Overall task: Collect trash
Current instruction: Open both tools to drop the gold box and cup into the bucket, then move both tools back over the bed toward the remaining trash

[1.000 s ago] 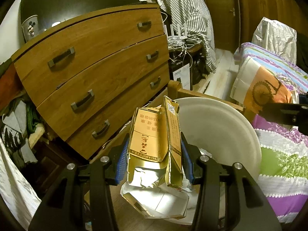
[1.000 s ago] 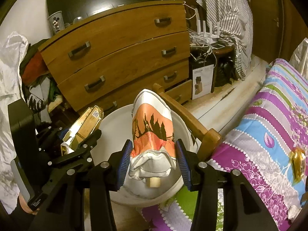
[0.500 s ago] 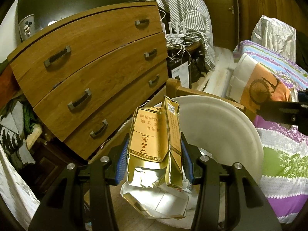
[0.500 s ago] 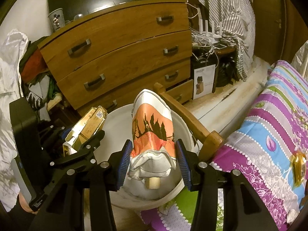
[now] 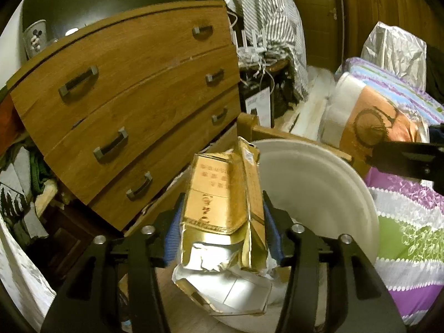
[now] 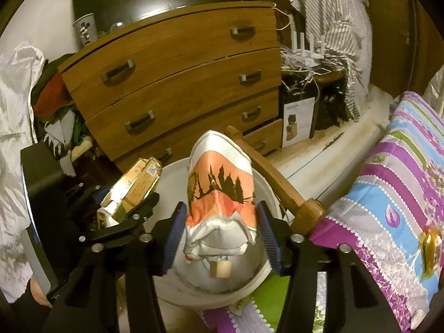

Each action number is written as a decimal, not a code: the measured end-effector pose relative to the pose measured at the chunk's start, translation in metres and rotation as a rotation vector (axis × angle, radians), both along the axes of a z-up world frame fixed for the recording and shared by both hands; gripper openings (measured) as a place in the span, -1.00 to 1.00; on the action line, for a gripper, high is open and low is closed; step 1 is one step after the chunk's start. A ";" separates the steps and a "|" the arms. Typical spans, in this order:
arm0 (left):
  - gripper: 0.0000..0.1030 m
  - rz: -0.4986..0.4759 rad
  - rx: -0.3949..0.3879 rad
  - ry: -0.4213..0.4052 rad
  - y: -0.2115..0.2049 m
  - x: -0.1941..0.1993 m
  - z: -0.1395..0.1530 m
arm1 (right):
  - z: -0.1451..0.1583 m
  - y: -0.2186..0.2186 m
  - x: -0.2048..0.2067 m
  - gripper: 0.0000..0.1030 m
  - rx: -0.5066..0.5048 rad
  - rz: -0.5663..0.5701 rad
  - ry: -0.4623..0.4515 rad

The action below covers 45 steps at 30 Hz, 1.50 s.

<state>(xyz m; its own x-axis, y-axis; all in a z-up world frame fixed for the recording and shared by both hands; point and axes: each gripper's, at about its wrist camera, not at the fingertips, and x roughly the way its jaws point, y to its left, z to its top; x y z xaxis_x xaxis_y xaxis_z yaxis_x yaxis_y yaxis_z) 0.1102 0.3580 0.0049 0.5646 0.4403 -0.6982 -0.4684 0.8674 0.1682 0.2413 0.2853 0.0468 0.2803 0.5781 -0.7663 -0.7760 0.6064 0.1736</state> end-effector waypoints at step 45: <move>0.77 -0.187 0.049 -0.190 -0.186 0.000 0.035 | -0.006 -0.313 -0.042 0.71 0.160 -0.628 -0.444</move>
